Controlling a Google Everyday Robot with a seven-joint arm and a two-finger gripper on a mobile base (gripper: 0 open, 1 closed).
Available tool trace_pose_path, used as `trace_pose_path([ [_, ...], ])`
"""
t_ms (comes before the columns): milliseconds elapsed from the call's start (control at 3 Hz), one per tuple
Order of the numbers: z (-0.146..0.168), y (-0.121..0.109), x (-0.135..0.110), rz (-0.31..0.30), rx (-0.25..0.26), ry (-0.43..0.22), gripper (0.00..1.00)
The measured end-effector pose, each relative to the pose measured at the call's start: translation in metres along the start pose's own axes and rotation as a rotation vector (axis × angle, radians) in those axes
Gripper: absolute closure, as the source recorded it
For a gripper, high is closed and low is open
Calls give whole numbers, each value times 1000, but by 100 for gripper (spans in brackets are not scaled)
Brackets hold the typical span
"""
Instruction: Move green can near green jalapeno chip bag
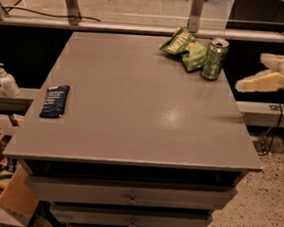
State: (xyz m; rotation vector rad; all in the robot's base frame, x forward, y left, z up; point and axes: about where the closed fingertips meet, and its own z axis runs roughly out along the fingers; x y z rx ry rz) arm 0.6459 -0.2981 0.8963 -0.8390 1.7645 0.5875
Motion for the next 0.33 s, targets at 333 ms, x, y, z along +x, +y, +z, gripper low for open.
trace_pose_path([
  [333,-7,-2,4,4,11,1,0],
])
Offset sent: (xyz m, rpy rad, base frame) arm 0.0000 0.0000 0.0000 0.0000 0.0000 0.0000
